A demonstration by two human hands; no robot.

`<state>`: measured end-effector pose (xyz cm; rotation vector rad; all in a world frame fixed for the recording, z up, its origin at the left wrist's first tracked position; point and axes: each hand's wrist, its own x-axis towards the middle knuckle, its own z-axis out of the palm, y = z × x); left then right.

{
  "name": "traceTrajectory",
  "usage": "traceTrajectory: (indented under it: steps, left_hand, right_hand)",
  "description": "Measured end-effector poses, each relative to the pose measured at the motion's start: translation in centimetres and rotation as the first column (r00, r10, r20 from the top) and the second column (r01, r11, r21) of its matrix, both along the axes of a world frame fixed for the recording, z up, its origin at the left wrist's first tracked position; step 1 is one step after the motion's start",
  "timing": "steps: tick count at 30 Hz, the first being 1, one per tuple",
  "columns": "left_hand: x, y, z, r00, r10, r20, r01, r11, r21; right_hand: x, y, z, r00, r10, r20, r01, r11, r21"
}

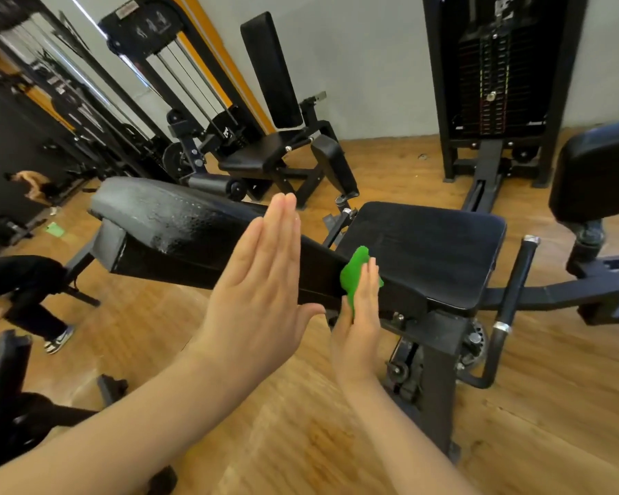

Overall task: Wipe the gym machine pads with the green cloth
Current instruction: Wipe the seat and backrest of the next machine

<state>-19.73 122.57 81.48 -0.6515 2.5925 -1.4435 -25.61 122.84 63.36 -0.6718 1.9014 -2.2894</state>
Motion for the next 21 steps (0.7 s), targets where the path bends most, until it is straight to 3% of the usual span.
traceTrajectory:
  steps: [3, 8, 12, 16, 18, 21]
  left_hand:
    - [-1.3, 0.5, -1.2, 0.991, 0.097, 0.097, -0.106, 0.989, 0.099]
    - [-5.8, 0.6, -3.8, 0.963, 0.208, 0.173, -0.238, 0.956, 0.173]
    - [-7.8, 0.7, -4.6, 0.929, 0.294, 0.223, -0.331, 0.932, 0.15]
    - [-8.4, 0.7, -4.8, 0.927, 0.313, 0.205, -0.344, 0.928, 0.141]
    - [-8.4, 0.6, -4.9, 0.926, 0.321, 0.199, -0.352, 0.925, 0.143]
    - [-9.0, 0.6, -5.2, 0.913, 0.336, 0.233, -0.374, 0.916, 0.142]
  right_hand:
    - [-1.3, 0.1, -2.7, 0.996, 0.062, -0.065, -0.06, 0.998, 0.036]
    - [-5.5, 0.0, -7.7, 0.979, 0.109, 0.17, -0.135, 0.98, 0.149]
    - [-7.3, 1.3, -8.3, 0.958, 0.229, 0.17, -0.261, 0.945, 0.196]
    - [-10.5, 3.1, -9.2, 0.946, 0.142, 0.291, -0.215, 0.948, 0.236]
    - [-10.3, 3.1, -8.1, 0.942, 0.24, 0.234, -0.287, 0.938, 0.193]
    - [-7.5, 2.3, -4.7, 0.927, 0.375, 0.028, -0.375, 0.921, 0.107]
